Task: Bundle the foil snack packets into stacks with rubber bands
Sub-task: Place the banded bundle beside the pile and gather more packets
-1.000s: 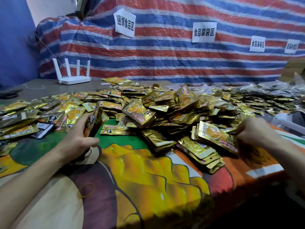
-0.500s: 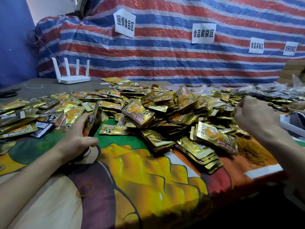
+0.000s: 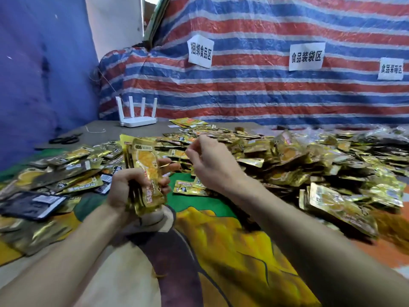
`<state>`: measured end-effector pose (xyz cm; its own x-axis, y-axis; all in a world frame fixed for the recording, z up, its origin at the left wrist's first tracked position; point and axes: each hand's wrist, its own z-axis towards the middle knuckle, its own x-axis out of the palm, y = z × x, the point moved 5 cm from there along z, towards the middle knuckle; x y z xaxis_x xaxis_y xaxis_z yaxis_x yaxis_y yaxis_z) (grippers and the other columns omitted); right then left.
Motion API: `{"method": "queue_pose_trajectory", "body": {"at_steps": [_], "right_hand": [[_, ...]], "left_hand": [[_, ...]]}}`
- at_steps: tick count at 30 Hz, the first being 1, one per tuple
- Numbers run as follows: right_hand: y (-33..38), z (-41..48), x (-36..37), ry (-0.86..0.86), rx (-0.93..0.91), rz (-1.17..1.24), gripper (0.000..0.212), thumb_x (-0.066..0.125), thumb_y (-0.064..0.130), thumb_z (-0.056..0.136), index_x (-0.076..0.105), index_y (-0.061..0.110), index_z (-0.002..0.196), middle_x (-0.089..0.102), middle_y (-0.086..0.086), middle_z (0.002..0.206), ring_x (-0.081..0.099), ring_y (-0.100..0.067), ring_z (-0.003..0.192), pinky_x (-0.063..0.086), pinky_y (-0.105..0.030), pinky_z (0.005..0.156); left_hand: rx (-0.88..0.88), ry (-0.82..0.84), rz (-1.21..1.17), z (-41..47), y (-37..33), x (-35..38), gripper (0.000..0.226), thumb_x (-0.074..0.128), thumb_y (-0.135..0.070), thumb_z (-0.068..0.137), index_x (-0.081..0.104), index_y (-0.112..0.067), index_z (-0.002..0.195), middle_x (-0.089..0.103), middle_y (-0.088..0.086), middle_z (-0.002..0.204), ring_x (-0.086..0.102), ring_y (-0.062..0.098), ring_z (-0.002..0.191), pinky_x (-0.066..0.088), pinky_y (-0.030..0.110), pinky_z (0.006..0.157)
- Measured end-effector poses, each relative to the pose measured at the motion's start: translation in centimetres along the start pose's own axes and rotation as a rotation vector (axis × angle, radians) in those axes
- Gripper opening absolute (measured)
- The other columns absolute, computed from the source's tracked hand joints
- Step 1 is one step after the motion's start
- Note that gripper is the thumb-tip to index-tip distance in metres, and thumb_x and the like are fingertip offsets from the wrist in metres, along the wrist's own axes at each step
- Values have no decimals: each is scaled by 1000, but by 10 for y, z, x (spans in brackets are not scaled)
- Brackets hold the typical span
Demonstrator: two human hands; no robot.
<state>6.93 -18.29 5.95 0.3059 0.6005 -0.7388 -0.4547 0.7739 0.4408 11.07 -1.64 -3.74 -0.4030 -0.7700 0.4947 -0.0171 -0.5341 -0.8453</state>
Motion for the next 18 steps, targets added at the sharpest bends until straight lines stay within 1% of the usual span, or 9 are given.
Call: {"method": "queue_pose_trajectory", "body": {"at_steps": [2, 4, 7, 9, 11, 14, 15, 16, 18], "right_hand": [[4, 8, 32, 28, 13, 30, 16, 51, 30, 105, 58, 15, 105, 65, -3, 104, 61, -27, 99, 50, -48, 86], [2, 11, 55, 7, 20, 60, 18, 51, 30, 104, 59, 15, 105, 65, -6, 105, 60, -28, 99, 49, -47, 84], [-7, 10, 76, -42, -9, 90, 16, 51, 30, 103, 56, 15, 101, 62, -5, 101, 59, -27, 95, 48, -46, 83], [-12, 10, 84, -37, -23, 93, 15, 52, 30, 103, 55, 16, 100, 61, -4, 101, 58, -24, 93, 48, -45, 82], [-17, 13, 89, 9, 9, 121, 16, 53, 30, 103, 58, 16, 99, 62, -1, 96, 58, -20, 89, 48, -40, 79], [-27, 13, 94, 199, 79, 220, 27, 53, 35, 104, 62, 18, 85, 56, 9, 73, 51, -7, 67, 40, -28, 62], [-30, 11, 94, 274, 102, 314, 32, 52, 35, 104, 62, 17, 79, 54, 12, 67, 48, -4, 61, 38, -26, 60], [-31, 7, 93, 343, 128, 467, 35, 52, 34, 105, 61, 16, 76, 55, 14, 63, 50, -1, 58, 39, -23, 60], [-28, 1, 93, 411, 151, 827, 35, 49, 24, 107, 58, 9, 76, 62, 17, 64, 58, 2, 63, 44, -18, 63]], "left_hand": [[27, 9, -71, -2, -8, 8, 53, 46, -6, 61, 69, 3, 108, 65, 15, 92, 54, 21, 72, 49, 33, 67], [-3, -33, -48, -3, -10, 13, 47, 37, -3, 63, 67, 2, 99, 58, 13, 87, 46, 21, 69, 41, 32, 65], [-118, -70, 52, -4, -9, 14, 33, 42, -2, 56, 67, -4, 77, 48, 8, 77, 39, 19, 65, 30, 32, 62], [-167, -120, 111, -5, -9, 8, 26, 45, -1, 54, 65, -7, 70, 43, 6, 74, 39, 18, 63, 28, 31, 60], [-193, -131, 97, -4, -9, 4, 27, 48, -1, 51, 65, -7, 72, 37, 4, 72, 36, 16, 62, 25, 29, 58], [-191, -152, 59, -2, -11, -2, 41, 50, -2, 48, 55, -3, 89, 37, 5, 72, 36, 17, 61, 29, 27, 56], [-187, -157, 65, -2, -11, -3, 42, 49, -2, 49, 53, -3, 91, 38, 6, 72, 37, 18, 61, 29, 28, 56], [-191, -156, 75, -2, -10, -4, 42, 48, -2, 49, 52, -3, 91, 38, 6, 72, 37, 18, 61, 29, 28, 57], [-209, -129, 93, -2, -8, -2, 43, 52, -2, 46, 52, -4, 89, 37, 5, 72, 37, 17, 61, 28, 29, 58]]}}
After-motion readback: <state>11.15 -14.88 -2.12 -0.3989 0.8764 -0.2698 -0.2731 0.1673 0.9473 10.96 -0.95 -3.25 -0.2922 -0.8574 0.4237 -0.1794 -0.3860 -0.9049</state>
